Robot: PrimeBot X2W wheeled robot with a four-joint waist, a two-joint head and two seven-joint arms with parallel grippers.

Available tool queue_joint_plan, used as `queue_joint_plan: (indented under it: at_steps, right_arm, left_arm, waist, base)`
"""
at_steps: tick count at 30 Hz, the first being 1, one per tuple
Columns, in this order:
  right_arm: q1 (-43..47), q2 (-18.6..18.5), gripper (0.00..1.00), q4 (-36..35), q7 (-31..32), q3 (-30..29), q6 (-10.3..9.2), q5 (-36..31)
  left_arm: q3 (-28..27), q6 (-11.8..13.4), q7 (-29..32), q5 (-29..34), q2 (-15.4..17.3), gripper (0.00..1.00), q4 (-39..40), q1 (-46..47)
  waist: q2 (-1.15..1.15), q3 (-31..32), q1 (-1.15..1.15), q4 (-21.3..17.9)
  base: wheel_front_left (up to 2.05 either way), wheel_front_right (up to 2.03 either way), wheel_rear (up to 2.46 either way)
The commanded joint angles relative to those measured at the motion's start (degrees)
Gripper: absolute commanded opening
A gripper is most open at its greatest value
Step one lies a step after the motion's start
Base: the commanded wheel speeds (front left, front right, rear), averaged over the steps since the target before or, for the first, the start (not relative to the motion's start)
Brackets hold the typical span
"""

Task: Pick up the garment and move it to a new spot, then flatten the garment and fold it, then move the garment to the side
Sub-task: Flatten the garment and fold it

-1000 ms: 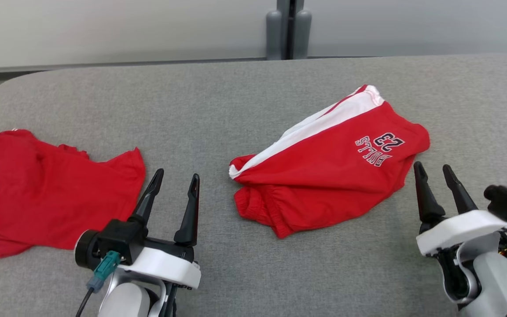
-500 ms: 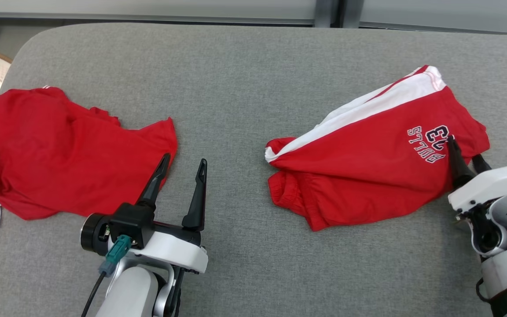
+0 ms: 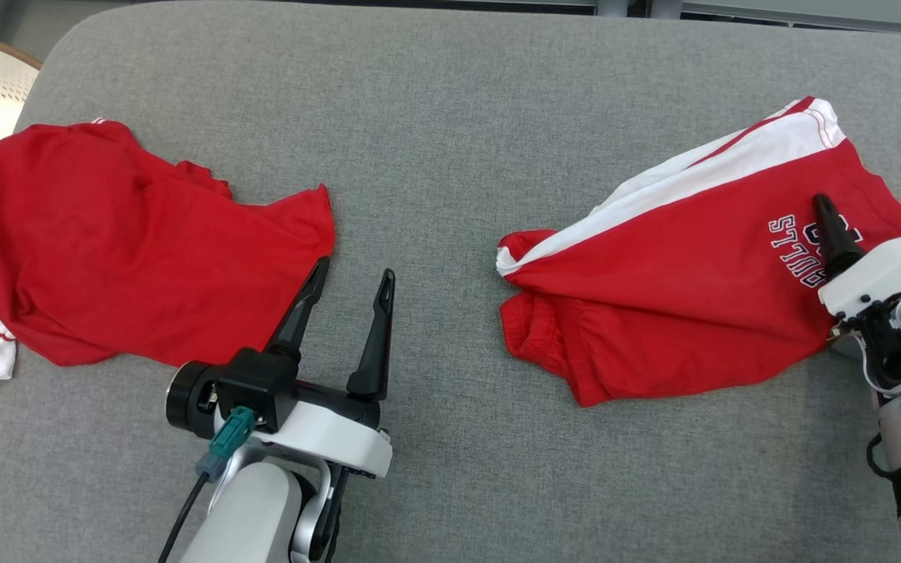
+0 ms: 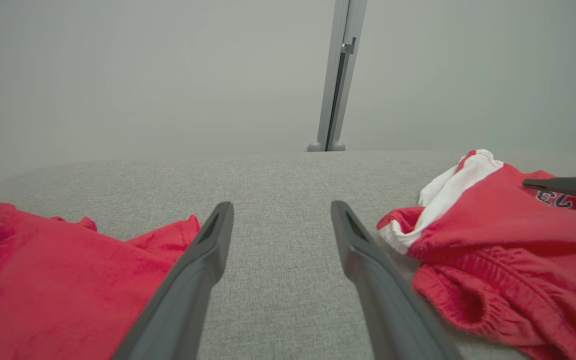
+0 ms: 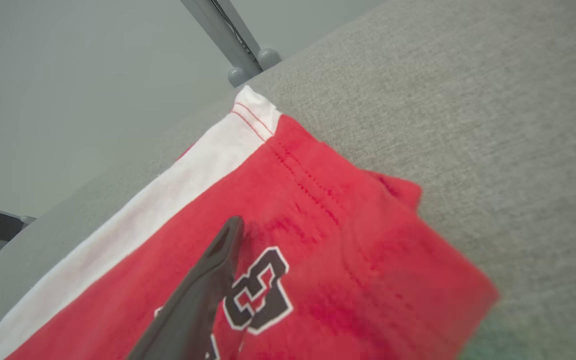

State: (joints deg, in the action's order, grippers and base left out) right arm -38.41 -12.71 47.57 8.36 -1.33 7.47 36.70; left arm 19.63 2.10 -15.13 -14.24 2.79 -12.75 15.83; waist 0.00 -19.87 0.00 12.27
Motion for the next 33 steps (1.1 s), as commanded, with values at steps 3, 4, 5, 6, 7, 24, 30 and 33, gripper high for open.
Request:
queue_joint_plan:
  at_steps: [3, 4, 5, 6, 7, 24, 30, 33]
  right_arm:
    - [-0.1, 1.0, 0.0, 1.2, 0.9, 1.4, 0.02, 0.5]
    - [-0.2, 0.8, 0.0, 1.1, 0.6, 1.5, 0.02, 0.8]
    - [-0.3, 0.6, 0.0, 1.0, 0.2, 1.6, 0.02, 1.0]
    - [-0.4, 0.5, 0.0, 0.8, -0.1, 1.7, 0.02, 1.2]
    - [-0.2, 0.5, 0.0, 0.7, -0.5, 2.0, 0.02, 1.5]
    - [8.4, -4.9, 0.0, -0.5, -11.4, -1.2, 0.02, 10.2]
    - [11.2, -6.1, 0.0, 3.9, -16.8, -4.7, 0.02, 9.1]
    - [11.3, -6.0, 0.0, 4.3, -17.6, -4.4, 0.02, 8.6]
  left_arm:
    - [0.6, 0.5, 0.0, -0.6, 0.2, 1.0, 0.0, 1.5]
    - [0.8, 0.6, 0.0, -0.6, 0.2, 1.0, 0.0, 1.7]
    - [0.9, 0.6, 0.0, -0.7, 0.2, 1.0, -0.1, 1.6]
    - [1.0, 0.7, 0.0, -0.8, 0.2, 1.0, -0.2, 1.5]
    - [1.1, 0.7, 0.0, -0.8, 0.2, 1.0, -0.3, 1.5]
    - [-0.9, -1.5, 0.0, 0.5, 0.2, 1.0, -2.0, -1.5]
    - [-1.3, -1.5, 0.0, 0.3, 0.2, 1.0, -2.5, -2.7]
    - [-1.6, -1.6, 0.0, 0.3, 0.2, 1.0, -2.6, -2.8]
  waist:
    - [0.0, -0.6, 0.0, 0.2]
    - [0.0, -0.6, 0.0, 0.2]
    - [0.0, -0.5, 0.0, 0.1]
    - [0.0, -0.4, 0.0, 0.0]
    - [0.0, -0.1, 0.0, -0.1]
    - [0.0, 5.8, 0.0, -6.4]
    - [0.0, 7.8, 0.0, -8.1]
    - [0.0, 8.4, 0.0, -8.4]
  base:
    - [0.0, 0.0, 0.0]
    - [0.0, 0.0, 0.0]
    - [0.0, 0.0, 0.0]
    - [0.0, 0.0, 0.0]
    - [0.0, 0.0, 0.0]
    - [0.0, 0.0, 0.0]
    - [0.0, 0.0, 0.0]
    - [0.0, 0.0, 0.0]
